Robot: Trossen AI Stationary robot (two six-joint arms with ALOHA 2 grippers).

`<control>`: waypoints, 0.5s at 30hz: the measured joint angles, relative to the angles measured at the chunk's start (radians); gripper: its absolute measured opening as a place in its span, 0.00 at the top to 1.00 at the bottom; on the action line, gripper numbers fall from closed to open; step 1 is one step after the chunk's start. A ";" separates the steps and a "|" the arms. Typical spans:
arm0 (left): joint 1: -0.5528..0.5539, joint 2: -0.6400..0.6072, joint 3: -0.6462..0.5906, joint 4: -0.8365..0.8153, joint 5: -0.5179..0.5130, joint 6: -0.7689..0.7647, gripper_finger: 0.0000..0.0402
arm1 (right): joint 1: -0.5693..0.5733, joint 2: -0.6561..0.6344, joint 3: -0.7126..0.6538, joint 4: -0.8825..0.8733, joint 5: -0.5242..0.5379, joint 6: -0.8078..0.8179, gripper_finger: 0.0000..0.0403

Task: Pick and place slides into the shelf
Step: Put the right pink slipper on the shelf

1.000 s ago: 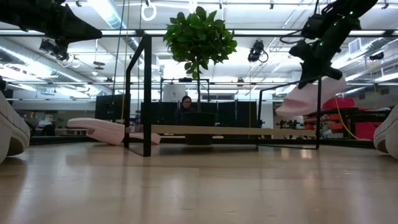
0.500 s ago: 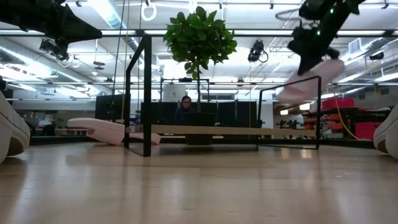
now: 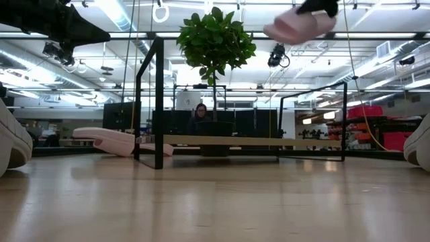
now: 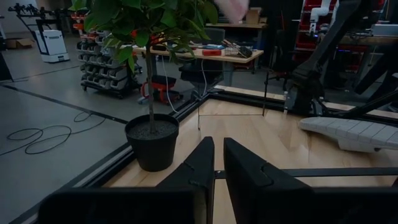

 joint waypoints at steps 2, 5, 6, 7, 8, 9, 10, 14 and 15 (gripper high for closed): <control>0.000 0.000 0.000 0.000 0.000 0.000 0.90 | 0.042 0.019 0.035 -0.057 -0.043 -0.014 0.98; 0.000 0.000 0.000 0.000 0.000 0.000 0.91 | 0.112 0.050 0.059 -0.153 -0.046 -0.037 0.98; 0.000 0.000 0.000 0.000 0.000 0.000 0.91 | 0.133 0.061 0.059 -0.180 -0.045 -0.039 0.98; 0.000 0.000 0.000 0.000 0.000 0.000 0.91 | 0.152 0.076 0.059 -0.207 -0.044 -0.040 0.98; 0.000 0.000 0.000 0.000 0.000 0.000 0.91 | 0.172 0.091 0.059 -0.233 -0.044 -0.041 0.98; 0.000 0.000 0.000 0.000 0.000 0.000 0.91 | 0.192 0.108 0.059 -0.256 -0.044 -0.044 0.98; 0.000 0.000 0.000 0.000 0.000 0.000 0.91 | 0.212 0.126 0.059 -0.275 -0.044 -0.046 0.98; 0.000 0.000 0.000 0.000 0.000 0.000 0.89 | 0.282 0.202 0.059 -0.304 -0.045 -0.055 0.98; 0.000 0.000 0.000 0.000 0.000 0.000 0.89 | 0.297 0.219 0.059 -0.310 -0.045 -0.067 0.98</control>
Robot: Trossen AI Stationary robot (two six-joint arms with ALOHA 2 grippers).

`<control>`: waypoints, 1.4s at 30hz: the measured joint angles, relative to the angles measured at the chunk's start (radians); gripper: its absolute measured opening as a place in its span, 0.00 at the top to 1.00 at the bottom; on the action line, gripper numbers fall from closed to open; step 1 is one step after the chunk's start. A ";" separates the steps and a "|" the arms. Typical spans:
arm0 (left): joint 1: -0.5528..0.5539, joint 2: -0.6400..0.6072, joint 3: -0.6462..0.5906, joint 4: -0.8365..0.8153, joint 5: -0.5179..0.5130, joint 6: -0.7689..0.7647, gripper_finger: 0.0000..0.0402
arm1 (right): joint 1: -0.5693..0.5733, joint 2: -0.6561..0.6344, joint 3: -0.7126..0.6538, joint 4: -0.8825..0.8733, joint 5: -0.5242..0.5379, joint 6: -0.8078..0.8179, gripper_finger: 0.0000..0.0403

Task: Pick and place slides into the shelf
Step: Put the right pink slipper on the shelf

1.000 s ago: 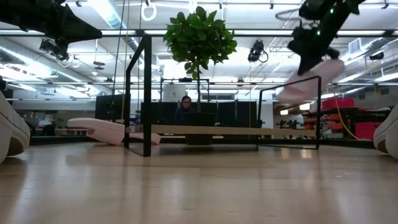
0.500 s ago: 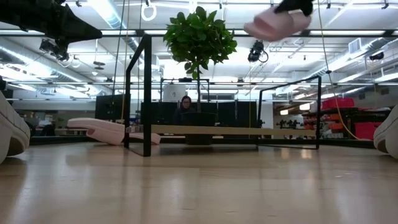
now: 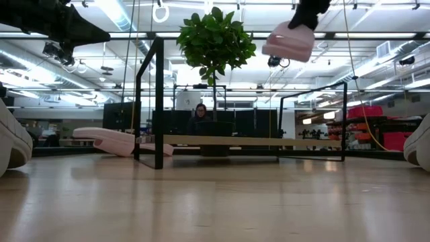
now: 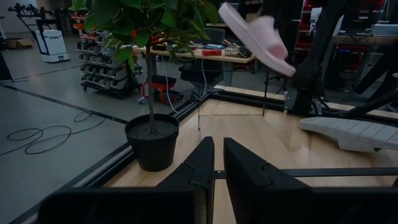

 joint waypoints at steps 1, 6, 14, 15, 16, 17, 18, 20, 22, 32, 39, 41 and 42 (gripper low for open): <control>0.000 0.000 0.000 0.000 0.000 0.000 0.89 | 0.014 0.015 0.000 -0.008 0.000 -0.018 0.98; 0.000 0.000 0.000 0.000 0.000 0.000 0.91 | 0.065 0.087 0.000 -0.075 0.001 -0.119 0.98; 0.000 0.000 0.000 0.000 0.000 0.000 0.90 | 0.129 0.187 0.000 -0.134 0.056 -0.335 0.98; 0.000 0.000 0.000 0.000 0.000 0.000 0.90 | 0.133 0.196 0.000 -0.147 0.062 -0.370 0.98; 0.000 0.000 0.000 0.000 0.000 0.000 0.89 | 0.137 0.203 0.000 -0.160 0.071 -0.399 0.98; 0.000 0.000 0.000 0.000 0.000 0.000 0.89 | 0.138 0.210 0.000 -0.175 0.081 -0.422 0.98; 0.000 0.000 0.000 0.000 0.000 0.000 0.89 | 0.139 0.216 0.000 -0.191 0.090 -0.438 0.98; 0.000 0.000 0.000 0.000 0.000 0.000 0.90 | 0.142 0.228 0.000 -0.216 0.112 -0.455 0.98; 0.000 0.000 0.000 0.000 0.000 0.000 0.91 | 0.142 0.237 -0.001 -0.223 0.115 -0.466 0.98; 0.000 0.000 0.000 0.000 0.000 0.000 0.91 | 0.148 0.288 -0.001 -0.223 0.204 -0.579 0.98; 0.000 0.000 0.000 -0.001 0.000 0.000 0.91 | 0.147 0.329 -0.001 -0.223 0.218 -0.584 0.98; 0.000 0.000 0.000 0.000 0.000 0.000 0.92 | 0.147 0.340 -0.001 -0.223 0.219 -0.584 0.98; 0.000 0.000 0.000 -0.001 0.000 0.000 0.92 | 0.147 0.345 -0.001 -0.223 0.219 -0.584 0.98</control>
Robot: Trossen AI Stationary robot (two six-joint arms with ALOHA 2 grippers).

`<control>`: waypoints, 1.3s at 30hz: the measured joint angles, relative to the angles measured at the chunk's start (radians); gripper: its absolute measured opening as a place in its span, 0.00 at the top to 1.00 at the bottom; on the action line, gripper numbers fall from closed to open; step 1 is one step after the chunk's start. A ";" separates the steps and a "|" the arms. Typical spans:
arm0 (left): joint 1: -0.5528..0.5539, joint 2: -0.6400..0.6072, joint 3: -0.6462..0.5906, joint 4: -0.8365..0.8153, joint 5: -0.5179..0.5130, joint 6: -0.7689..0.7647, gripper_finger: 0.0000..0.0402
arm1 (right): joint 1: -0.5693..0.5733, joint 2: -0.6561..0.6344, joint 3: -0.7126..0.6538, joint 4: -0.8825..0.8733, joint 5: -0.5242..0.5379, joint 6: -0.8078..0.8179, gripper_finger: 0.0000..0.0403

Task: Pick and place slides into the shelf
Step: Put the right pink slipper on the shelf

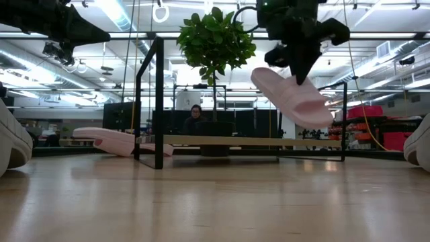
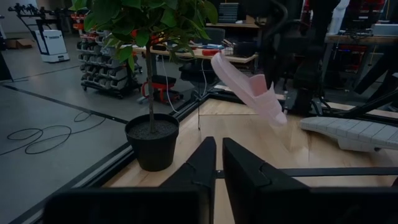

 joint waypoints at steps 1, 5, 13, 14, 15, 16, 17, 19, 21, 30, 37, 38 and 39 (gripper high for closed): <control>0.000 0.000 0.000 0.000 0.000 0.000 0.92 | 0.000 0.003 0.000 -0.001 0.000 0.000 0.98; 0.000 0.000 0.000 -0.004 0.000 -0.001 0.92 | 0.000 0.005 0.000 -0.010 -0.001 0.002 0.98; 0.000 0.000 0.000 -0.007 0.000 -0.007 0.90 | 0.000 0.005 -0.001 -0.061 -0.003 0.012 0.98; 0.000 0.000 0.000 -0.007 0.000 -0.007 0.91 | 0.000 0.005 -0.001 -0.061 -0.007 0.012 0.98; 0.000 0.000 0.000 -0.007 0.000 -0.007 0.91 | 0.000 0.005 -0.001 -0.061 -0.010 0.012 0.98; 0.000 0.000 0.000 -0.007 0.000 -0.007 0.92 | 0.000 0.005 -0.001 -0.061 -0.010 0.011 0.98; 0.000 0.000 0.000 -0.007 0.000 -0.007 0.92 | 0.000 0.005 -0.001 -0.061 -0.010 0.011 0.98; 0.000 0.000 0.000 -0.007 0.000 -0.007 0.92 | -0.004 0.005 -0.001 -0.061 -0.011 0.011 0.98; 0.000 0.000 0.000 -0.007 0.000 -0.007 0.92 | -0.009 0.005 -0.001 -0.064 -0.013 0.012 0.98; 0.000 0.000 0.000 -0.007 0.000 -0.007 0.90 | -0.029 0.005 -0.001 -0.064 -0.013 0.012 0.98; 0.000 0.000 0.000 -0.007 0.000 -0.008 0.92 | -0.029 0.005 -0.076 -0.022 -0.002 0.011 0.98; 0.000 0.000 0.000 -0.007 0.000 -0.007 0.92 | -0.032 0.005 -0.088 -0.018 -0.001 0.011 0.98; 0.000 0.000 0.000 -0.007 0.000 -0.008 0.92 | -0.035 0.005 -0.098 -0.014 -0.002 0.011 0.98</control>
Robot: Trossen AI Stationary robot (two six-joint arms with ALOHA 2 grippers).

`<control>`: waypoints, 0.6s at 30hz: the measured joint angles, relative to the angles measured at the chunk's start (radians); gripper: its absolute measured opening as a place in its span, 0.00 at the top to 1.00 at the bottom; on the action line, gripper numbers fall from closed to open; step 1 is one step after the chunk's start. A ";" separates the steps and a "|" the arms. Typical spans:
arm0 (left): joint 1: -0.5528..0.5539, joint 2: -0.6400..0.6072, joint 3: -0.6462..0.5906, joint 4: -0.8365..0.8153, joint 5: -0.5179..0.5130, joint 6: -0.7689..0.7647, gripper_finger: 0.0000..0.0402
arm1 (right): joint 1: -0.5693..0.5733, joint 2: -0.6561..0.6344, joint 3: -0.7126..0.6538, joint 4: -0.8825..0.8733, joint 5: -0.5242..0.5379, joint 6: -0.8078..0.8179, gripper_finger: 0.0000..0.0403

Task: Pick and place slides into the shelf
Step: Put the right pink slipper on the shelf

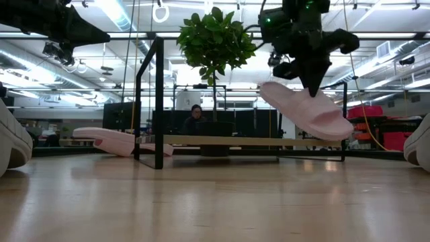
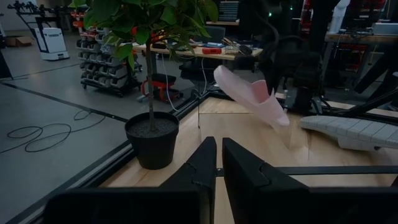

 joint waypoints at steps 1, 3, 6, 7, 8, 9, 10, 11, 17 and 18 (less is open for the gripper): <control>0.000 0.000 0.000 0.000 0.000 0.000 0.92 | -0.003 0.000 -0.008 0.008 -0.001 0.000 0.98; 0.000 0.000 0.000 0.000 0.000 0.000 0.91 | -0.005 0.000 -0.026 0.034 0.003 -0.001 0.98; 0.000 0.000 0.000 0.000 0.000 0.000 0.90 | -0.006 -0.002 -0.048 0.068 0.005 -0.011 0.98; 0.000 0.000 0.000 0.000 0.000 0.000 0.90 | -0.005 -0.002 -0.052 0.073 0.005 -0.015 0.98; 0.000 0.000 0.000 0.000 0.000 0.000 0.90 | -0.005 -0.002 -0.053 0.076 0.006 -0.019 0.98; 0.000 0.000 0.000 0.000 0.000 0.000 0.90 | -0.006 -0.002 -0.053 0.079 0.006 -0.024 0.98; 0.000 0.000 0.000 0.000 0.000 0.000 0.90 | -0.008 -0.002 -0.053 0.083 0.005 -0.026 0.98; 0.000 0.000 0.000 0.000 0.000 0.000 0.91 | -0.011 -0.002 -0.053 0.086 0.005 -0.026 0.98; 0.000 0.000 0.000 0.000 0.000 0.000 0.93 | -0.027 -0.001 -0.054 0.103 0.004 -0.028 0.98; 0.000 0.000 0.000 0.000 0.000 0.000 0.92 | -0.030 -0.001 -0.055 0.107 0.005 -0.028 0.98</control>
